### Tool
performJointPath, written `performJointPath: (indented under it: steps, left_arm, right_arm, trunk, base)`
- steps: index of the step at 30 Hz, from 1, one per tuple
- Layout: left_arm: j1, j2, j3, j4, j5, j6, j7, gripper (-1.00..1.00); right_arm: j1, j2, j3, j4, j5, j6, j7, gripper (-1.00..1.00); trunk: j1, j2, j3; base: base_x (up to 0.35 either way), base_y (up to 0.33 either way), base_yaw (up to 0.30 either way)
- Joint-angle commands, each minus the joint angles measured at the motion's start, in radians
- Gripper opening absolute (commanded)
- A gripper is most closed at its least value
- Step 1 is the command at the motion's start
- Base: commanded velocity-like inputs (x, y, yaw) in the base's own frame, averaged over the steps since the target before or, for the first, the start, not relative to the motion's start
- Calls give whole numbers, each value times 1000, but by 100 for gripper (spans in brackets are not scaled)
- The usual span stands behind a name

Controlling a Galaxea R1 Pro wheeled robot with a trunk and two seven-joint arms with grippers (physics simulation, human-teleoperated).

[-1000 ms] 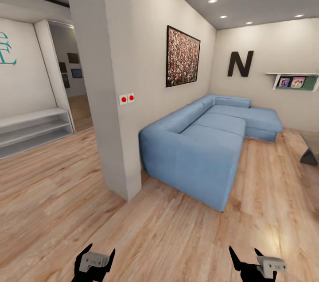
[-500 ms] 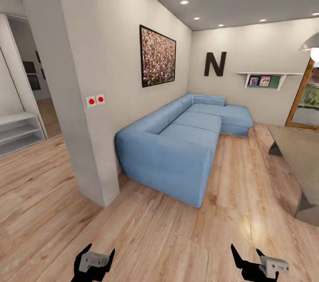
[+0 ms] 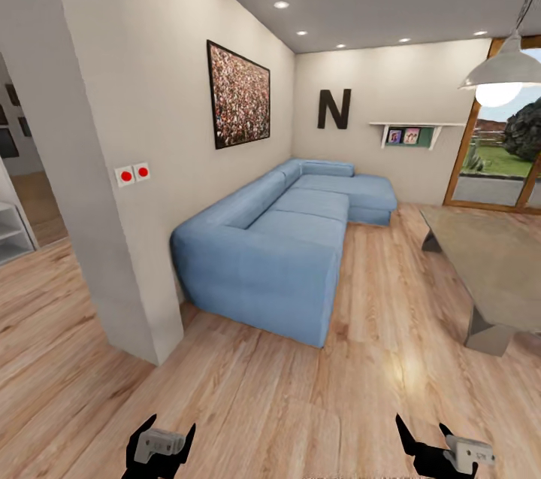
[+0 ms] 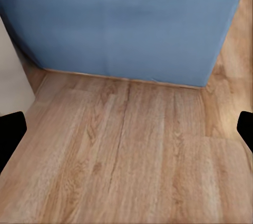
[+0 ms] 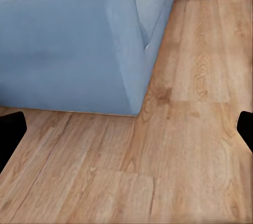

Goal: Put the three can of soda from the living room inside the tash can in the kitchen.

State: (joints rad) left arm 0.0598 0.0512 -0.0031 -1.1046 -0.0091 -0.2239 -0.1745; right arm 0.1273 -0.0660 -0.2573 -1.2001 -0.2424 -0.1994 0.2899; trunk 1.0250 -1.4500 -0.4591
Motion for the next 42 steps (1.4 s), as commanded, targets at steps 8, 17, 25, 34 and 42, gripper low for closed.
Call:
performJointPath:
  steps: [8,17,25,34,42]
  left_arm:
    - [0,2,0,0,0,0,0,100]
    - [0,2,0,-1,0,-2,0,100]
    - [0,3,-2,1,-3,-35,5,100]
    - [1,3,-4,0,-4,-40,7,100]
    - [1,3,-5,-1,-5,-41,7,100]
  right_arm:
    - [0,0,1,-1,0,-1,0,100]
    - [0,0,1,-1,0,-2,0,100]
    - [0,0,4,-1,0,-3,0,100]
    - [0,1,4,-1,0,-3,0,100]
    - [0,0,3,-1,0,-3,0,100]
  trunk:
    - [0,0,0]
    - [0,0,0]
    - [0,0,0]
    - [0,0,0]
    - [0,0,0]
  base:
    - [0,303,-246]
    - [0,283,-246]
    - [0,-16,-246]
    - [0,-263,-246]
    - [0,-289,-246]
